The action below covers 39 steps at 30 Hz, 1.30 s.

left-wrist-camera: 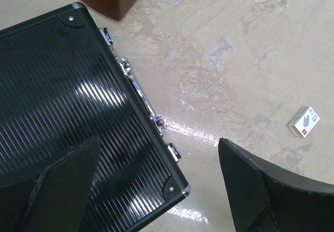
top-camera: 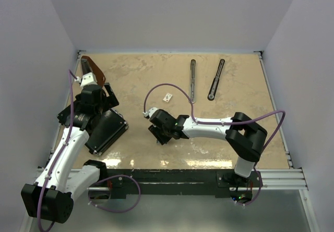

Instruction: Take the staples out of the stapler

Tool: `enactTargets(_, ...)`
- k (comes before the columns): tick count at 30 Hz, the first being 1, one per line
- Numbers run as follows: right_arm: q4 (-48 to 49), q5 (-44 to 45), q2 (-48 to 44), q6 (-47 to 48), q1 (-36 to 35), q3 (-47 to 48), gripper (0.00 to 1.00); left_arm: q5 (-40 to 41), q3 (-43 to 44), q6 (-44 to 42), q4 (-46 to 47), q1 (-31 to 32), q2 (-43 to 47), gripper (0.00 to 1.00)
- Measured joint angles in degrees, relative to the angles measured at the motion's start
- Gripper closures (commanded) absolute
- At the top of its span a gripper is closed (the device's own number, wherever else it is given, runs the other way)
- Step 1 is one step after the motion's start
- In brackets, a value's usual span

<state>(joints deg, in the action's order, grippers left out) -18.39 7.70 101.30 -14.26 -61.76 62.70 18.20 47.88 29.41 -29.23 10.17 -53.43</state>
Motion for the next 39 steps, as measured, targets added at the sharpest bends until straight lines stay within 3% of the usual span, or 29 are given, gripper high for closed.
enactTargets(18, 0.0, -1.3, 0.0, 0.4, -0.2, 0.0, 0.52, 0.0, 0.0, 0.0, 0.0, 0.0, 0.0, 0.0)
enactTargets(39, -0.2, 3.3, -3.1, -3.0, 1.7, -2.3, 0.51, 0.0, 0.0, 0.0, 0.0, 0.0, 0.0, 0.0)
